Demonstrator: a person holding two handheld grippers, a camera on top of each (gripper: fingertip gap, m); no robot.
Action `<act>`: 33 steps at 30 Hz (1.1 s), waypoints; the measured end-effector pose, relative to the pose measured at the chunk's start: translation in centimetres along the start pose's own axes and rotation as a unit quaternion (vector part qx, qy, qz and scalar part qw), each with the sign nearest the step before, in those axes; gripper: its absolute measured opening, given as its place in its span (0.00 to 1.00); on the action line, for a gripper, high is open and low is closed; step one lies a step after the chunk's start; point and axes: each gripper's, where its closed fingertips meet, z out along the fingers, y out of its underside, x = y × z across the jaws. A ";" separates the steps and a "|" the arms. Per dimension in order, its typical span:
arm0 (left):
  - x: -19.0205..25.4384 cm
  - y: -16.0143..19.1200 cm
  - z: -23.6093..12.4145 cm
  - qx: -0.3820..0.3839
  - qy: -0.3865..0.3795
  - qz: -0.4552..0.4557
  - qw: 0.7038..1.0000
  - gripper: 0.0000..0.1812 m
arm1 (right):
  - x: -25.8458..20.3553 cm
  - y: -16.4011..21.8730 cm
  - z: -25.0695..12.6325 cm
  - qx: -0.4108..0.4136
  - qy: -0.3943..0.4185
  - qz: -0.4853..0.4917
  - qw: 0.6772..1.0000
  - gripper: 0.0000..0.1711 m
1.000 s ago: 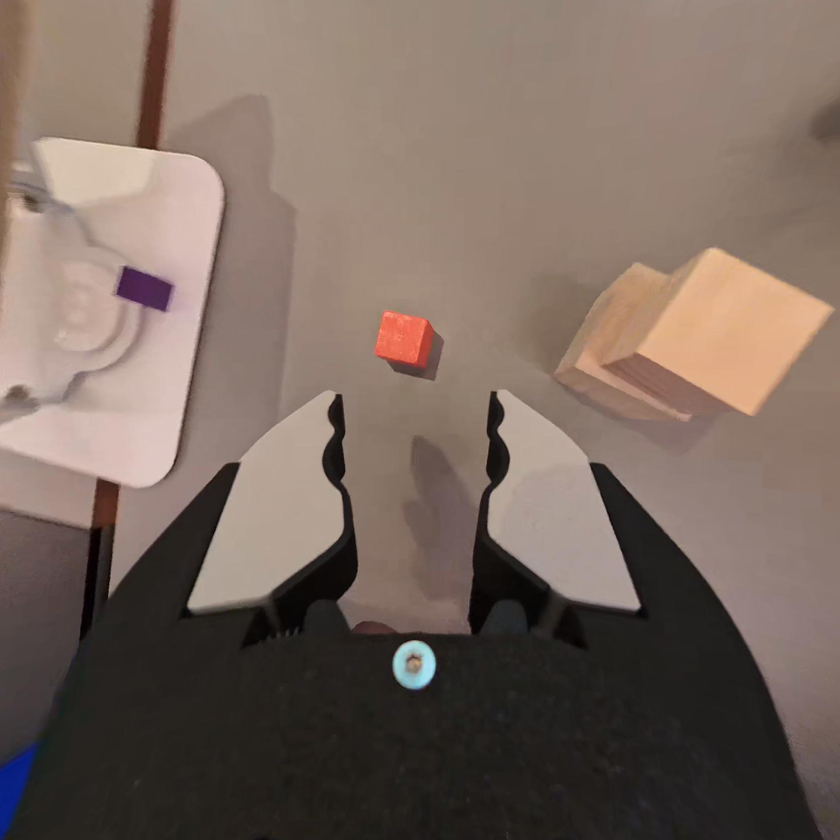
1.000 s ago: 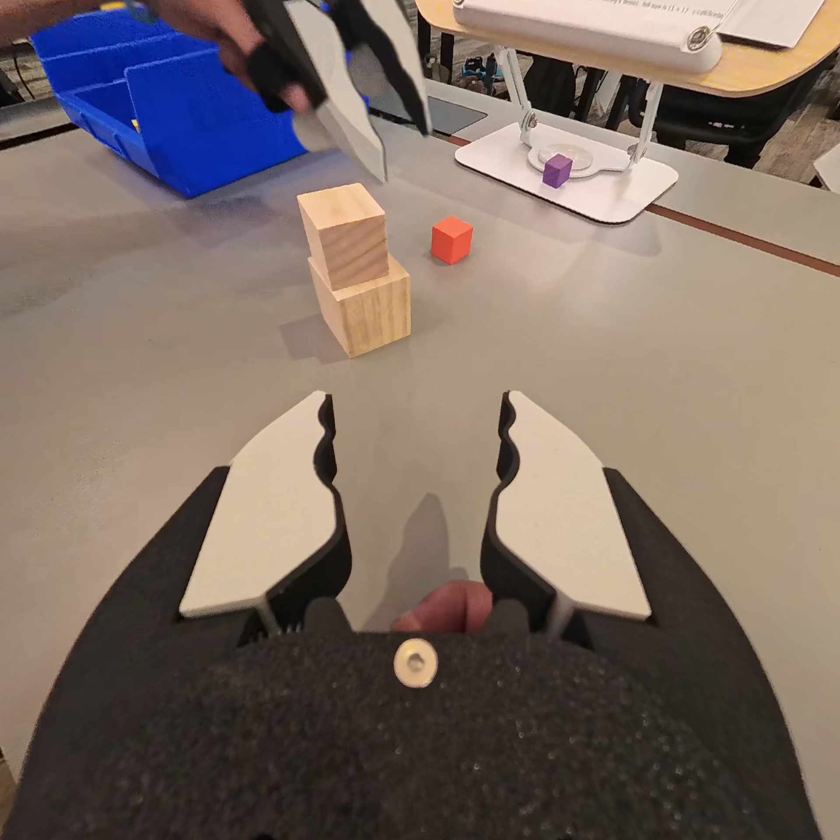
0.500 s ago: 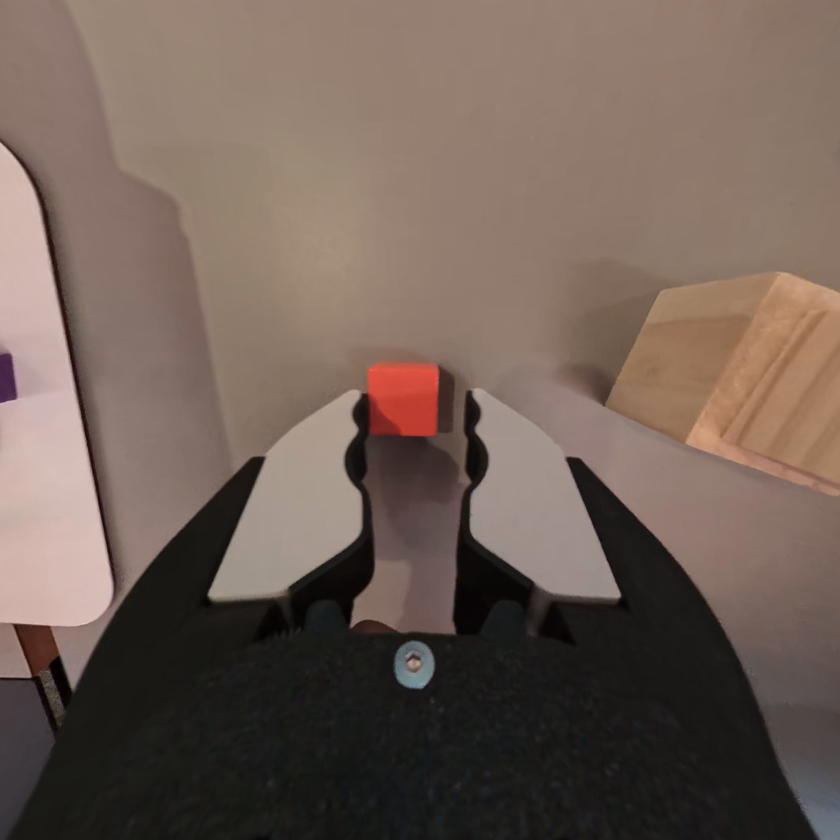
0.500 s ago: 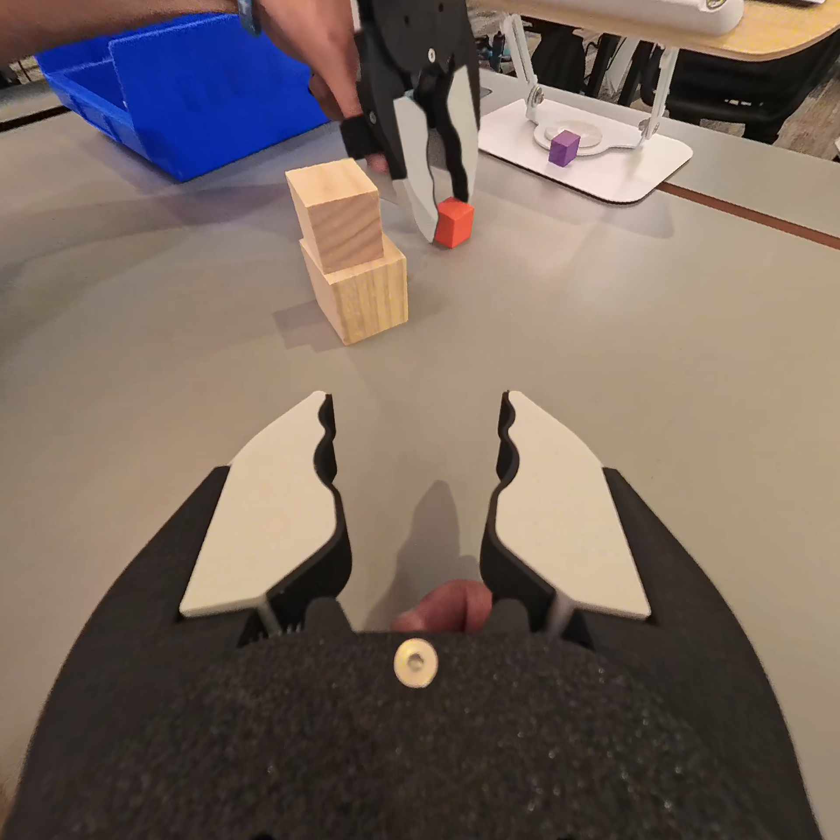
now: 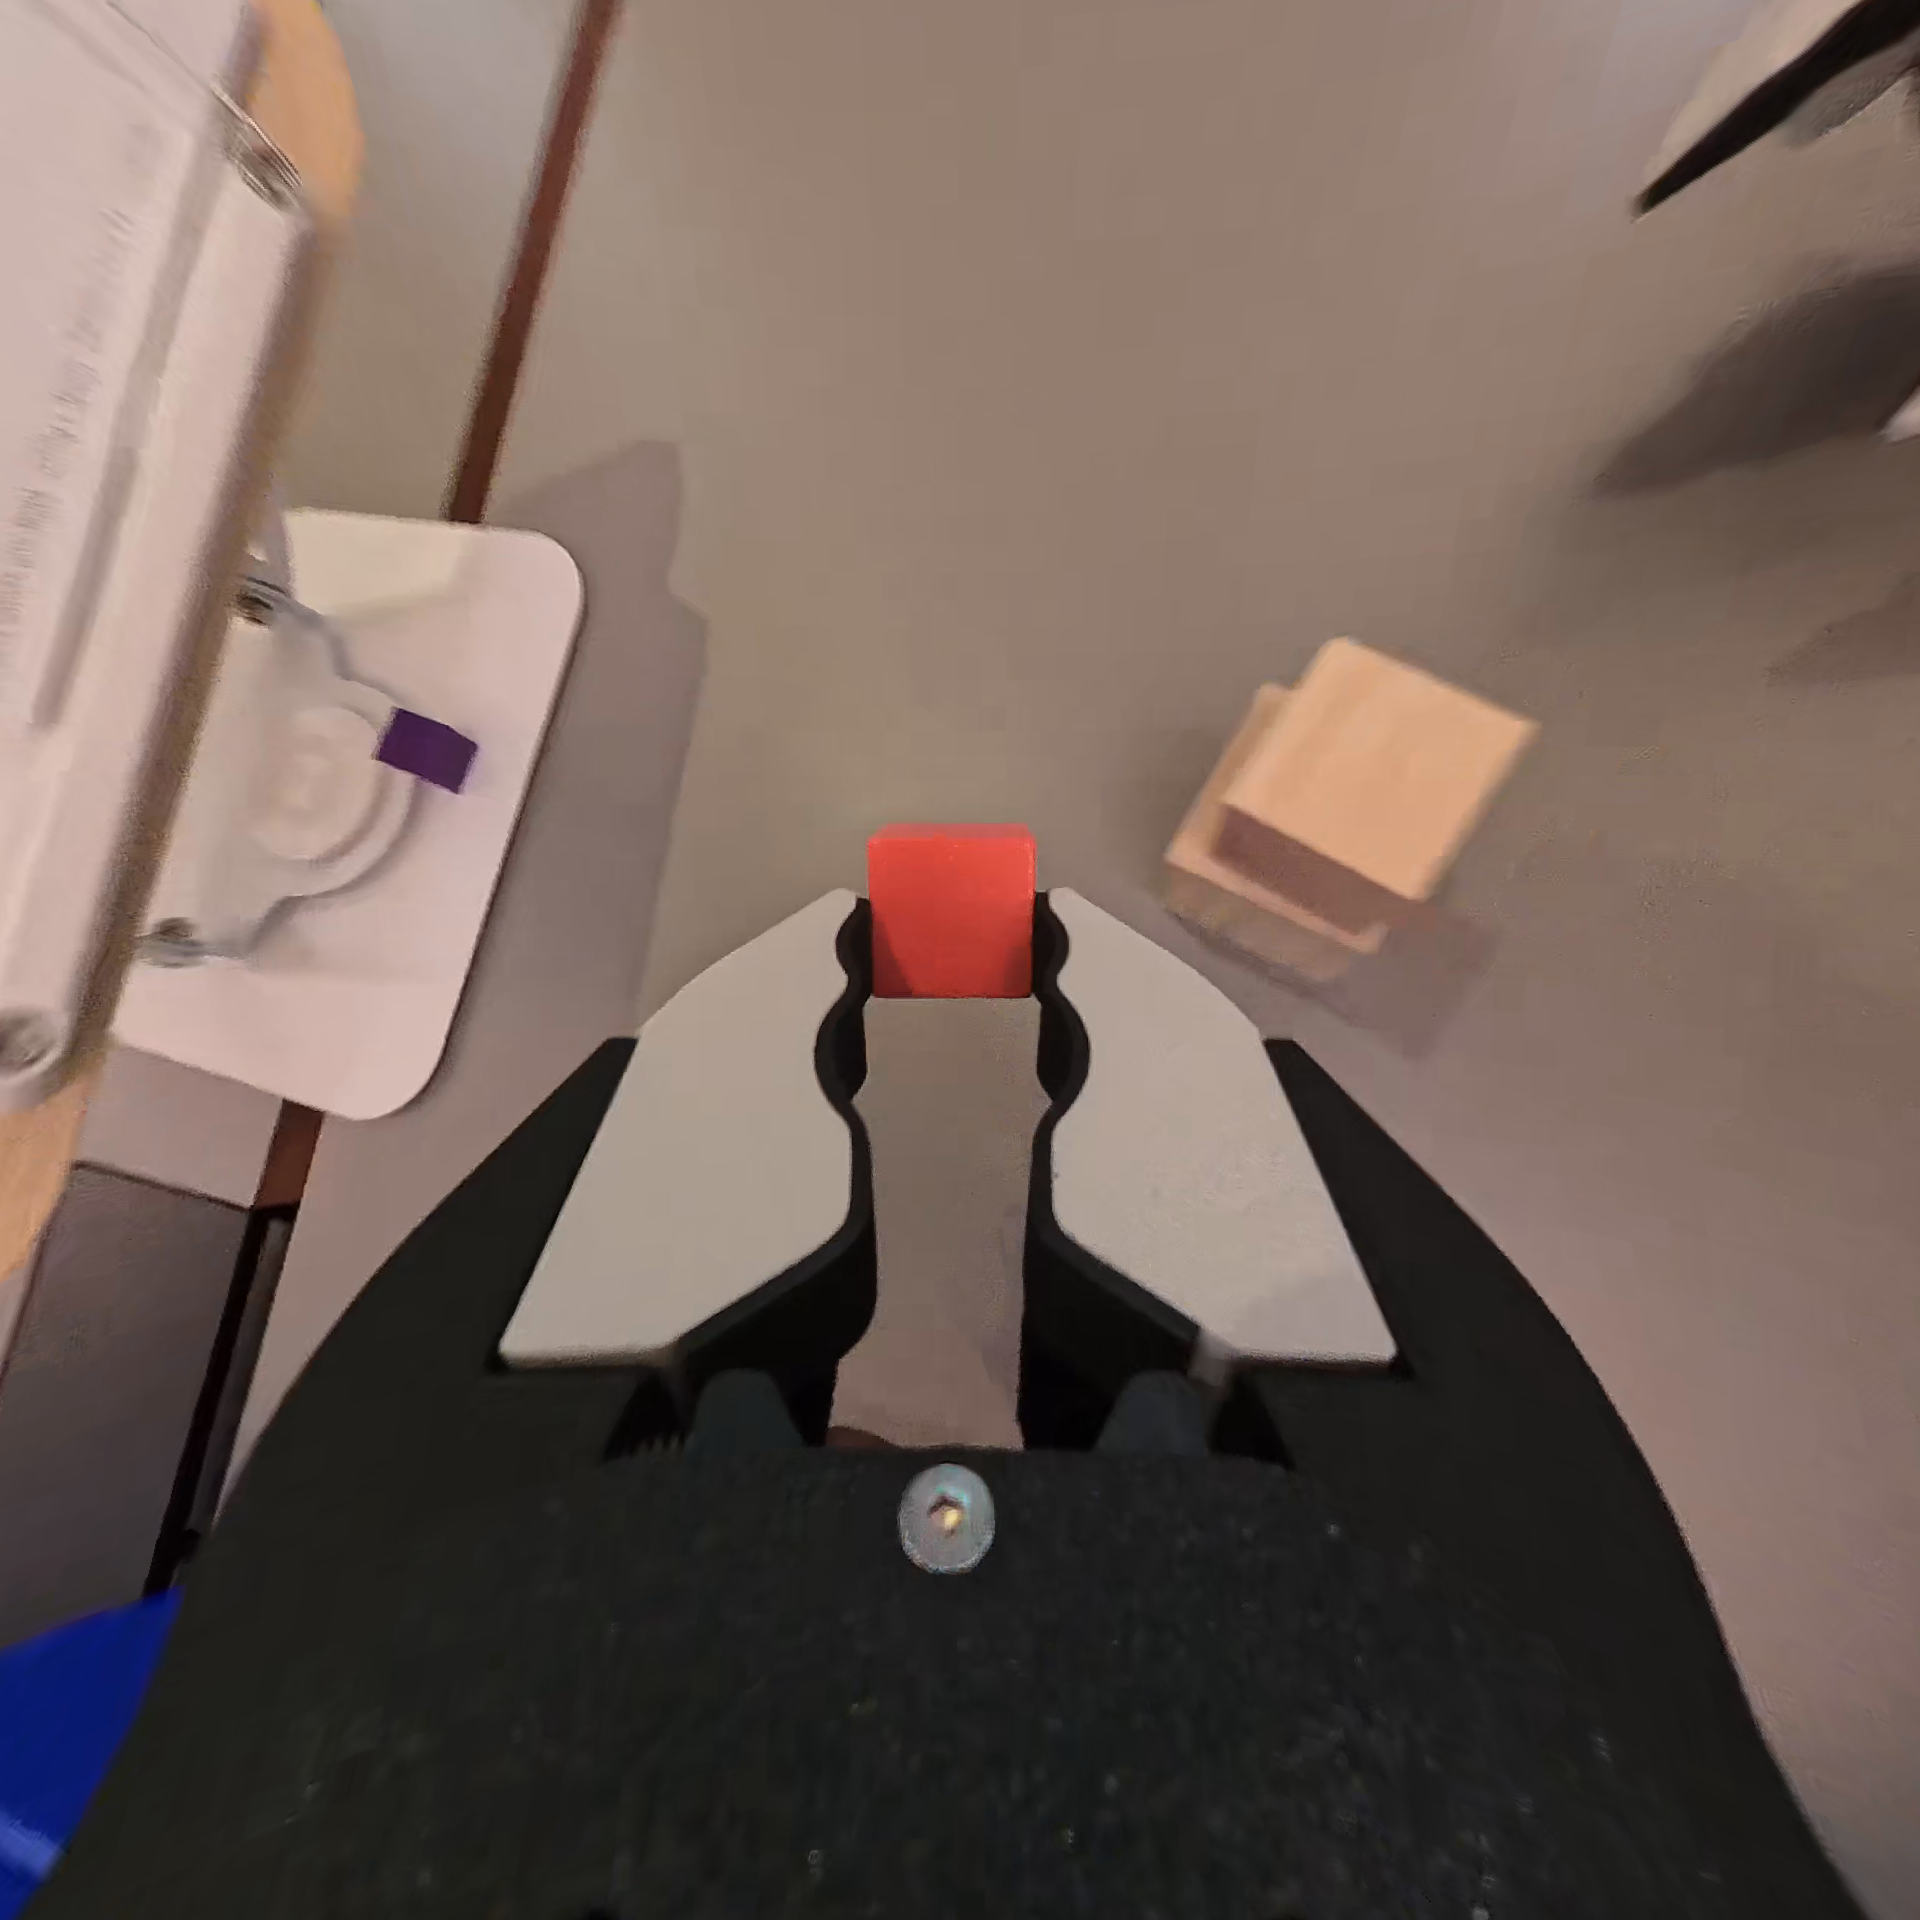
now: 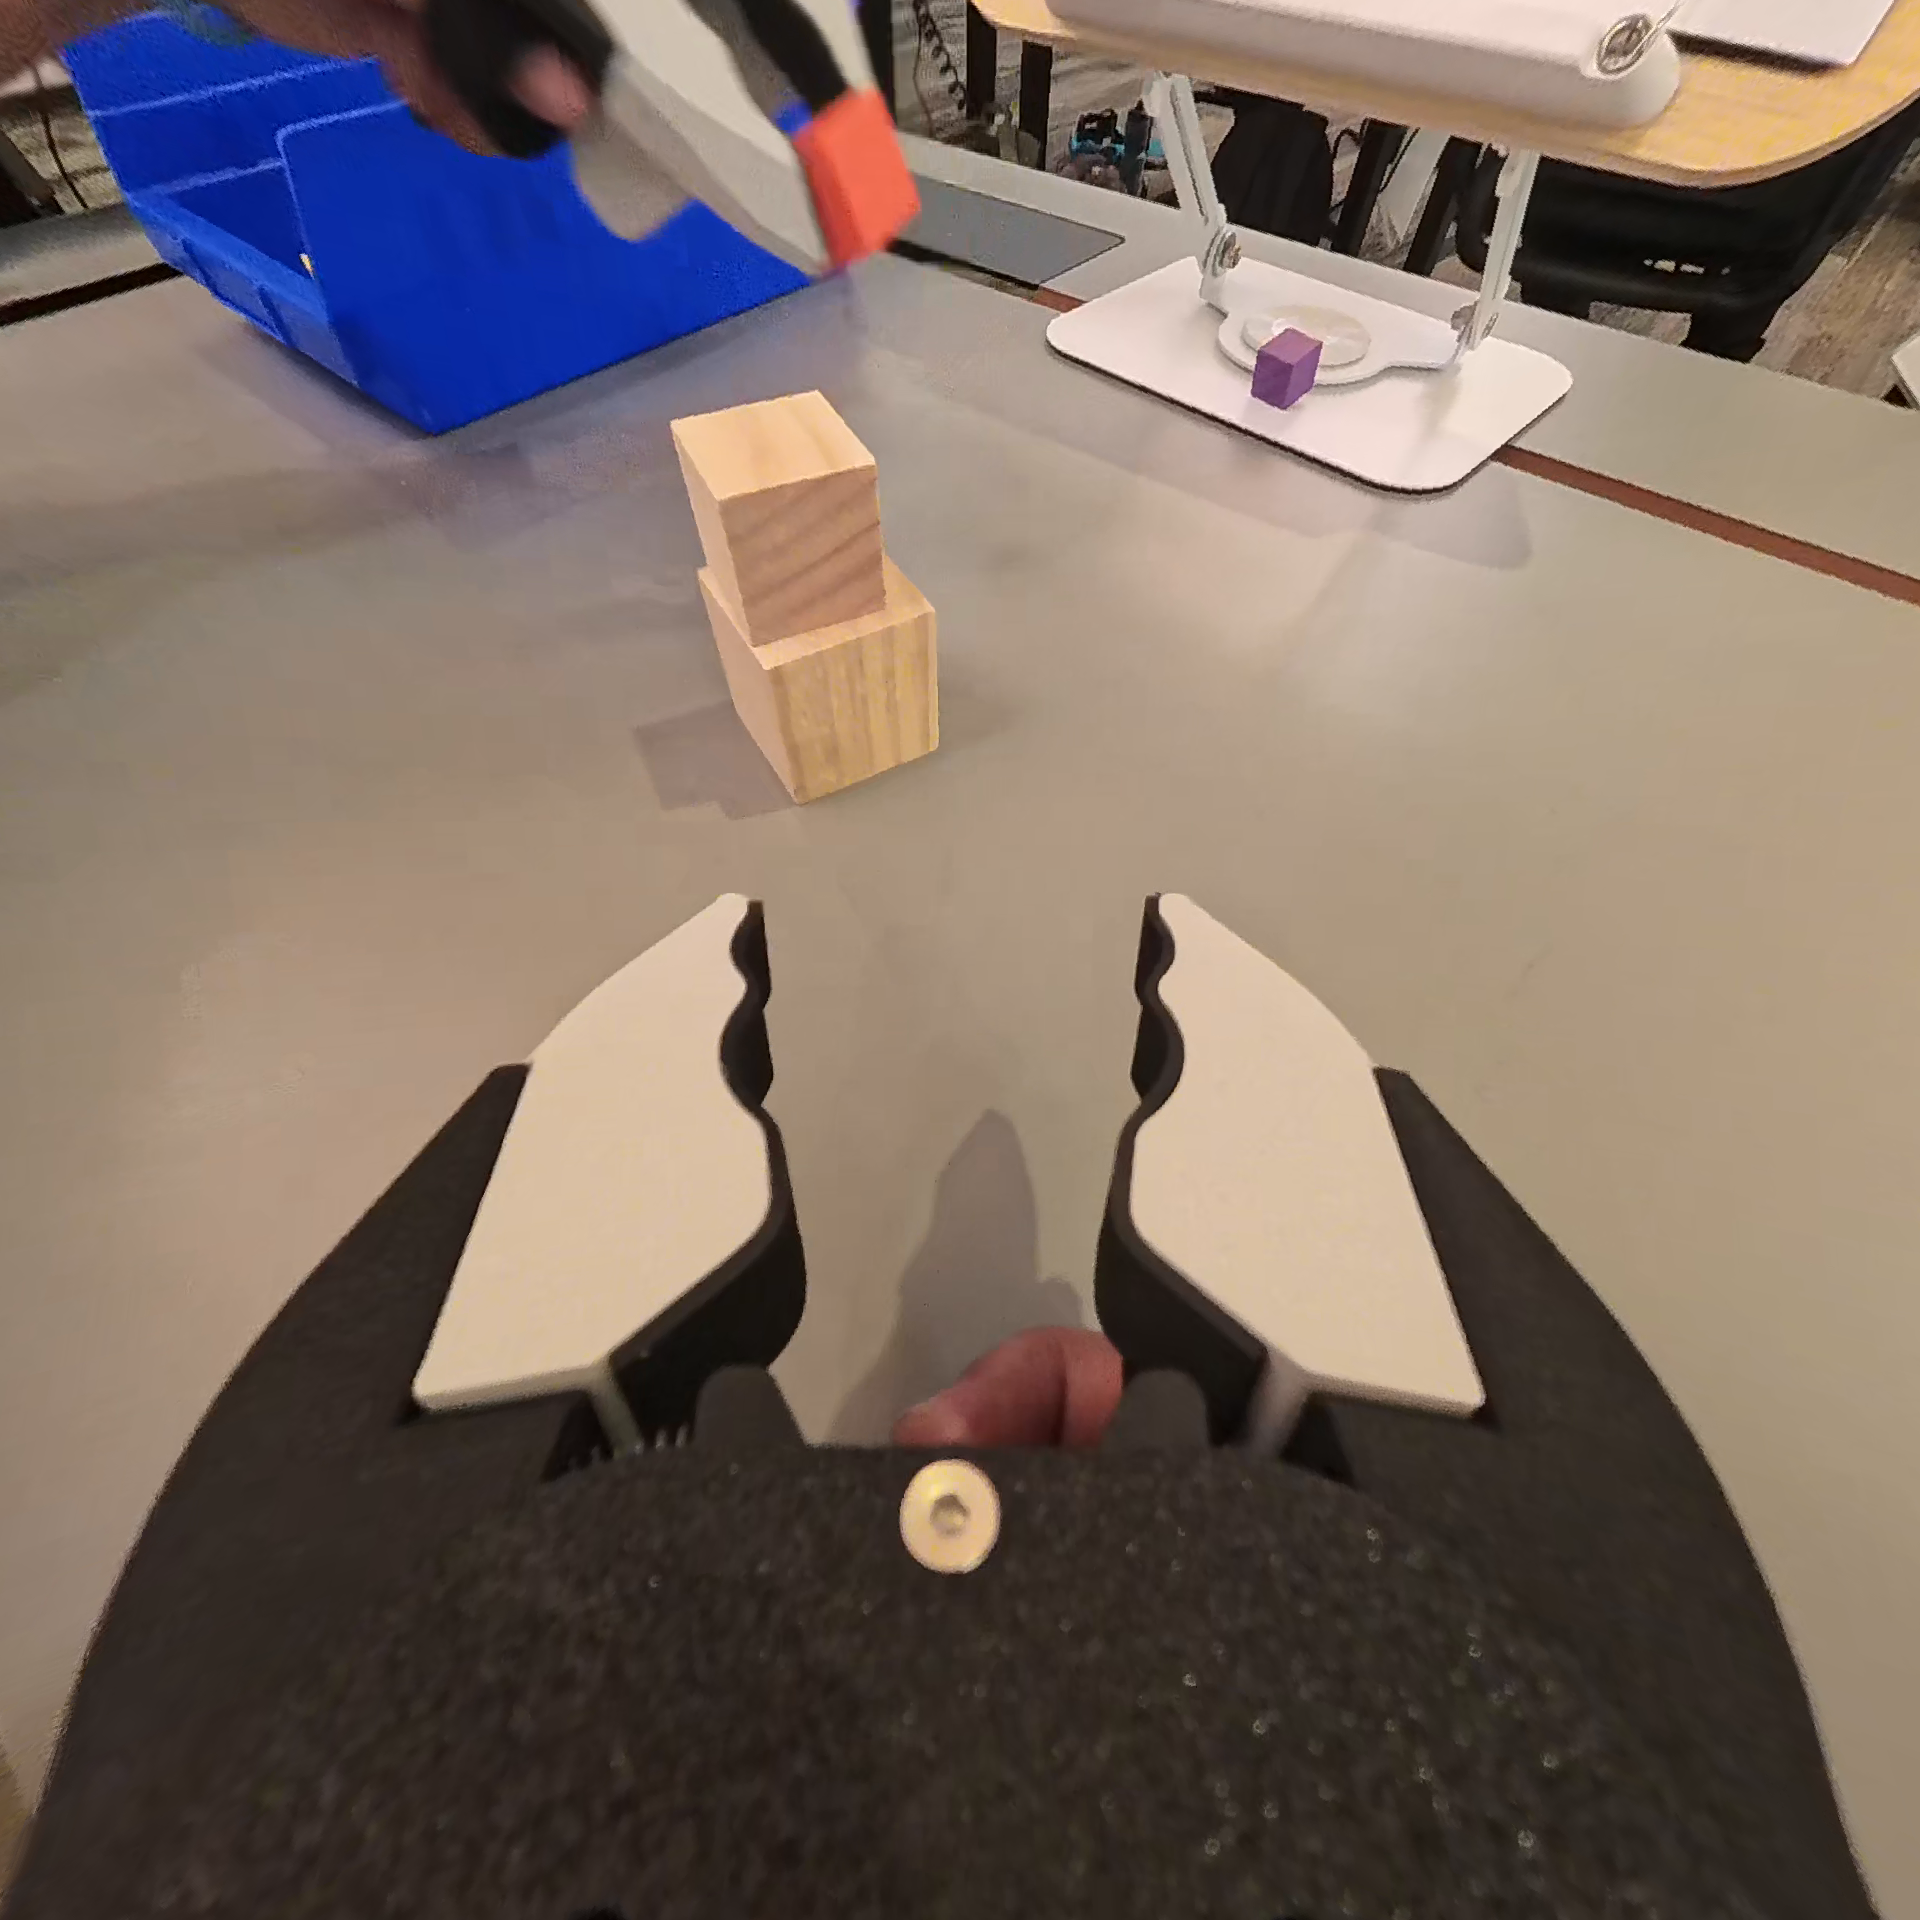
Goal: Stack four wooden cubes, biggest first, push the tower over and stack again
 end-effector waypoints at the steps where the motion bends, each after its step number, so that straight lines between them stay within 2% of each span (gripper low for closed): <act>1: 0.7 -0.4 -1.5 0.028 -0.025 -0.002 0.999 0.16 | 0.0 -0.1 -0.1 0.004 0.002 -0.002 1.000 0.40; 4: 4.2 -0.6 -5.2 0.104 -0.073 -0.024 0.992 0.16 | 0.1 -0.8 -0.3 0.021 0.007 -0.001 1.000 0.39; 7: 8.3 0.6 -6.9 0.153 -0.104 -0.062 0.981 0.16 | 0.0 -1.0 -0.2 0.029 0.010 -0.001 1.000 0.38; 11: 12.4 3.2 -7.1 0.163 -0.141 -0.112 0.970 0.16 | -0.1 -1.0 0.0 0.033 0.016 -0.009 0.999 0.38; 15: 14.4 4.6 -6.6 0.168 -0.130 -0.144 0.967 0.16 | -0.3 -0.9 0.1 0.031 0.017 -0.017 0.999 0.37; 19: 14.4 3.9 -5.9 0.125 -0.080 -0.094 0.984 0.16 | -0.6 -0.8 0.1 0.028 0.014 -0.024 0.999 0.36; 24: 11.4 -0.1 -4.6 0.052 0.011 0.027 0.998 0.16 | -0.8 -0.9 0.1 0.028 0.008 -0.025 0.999 0.36; 28: 8.3 -2.3 -2.4 -0.024 0.071 0.094 0.993 0.16 | -1.0 -0.7 0.0 0.023 0.004 -0.030 0.999 0.36; 33: 7.2 -2.5 -0.1 -0.112 0.144 0.142 0.973 0.16 | -1.0 -0.7 0.0 0.021 0.000 -0.031 0.999 0.37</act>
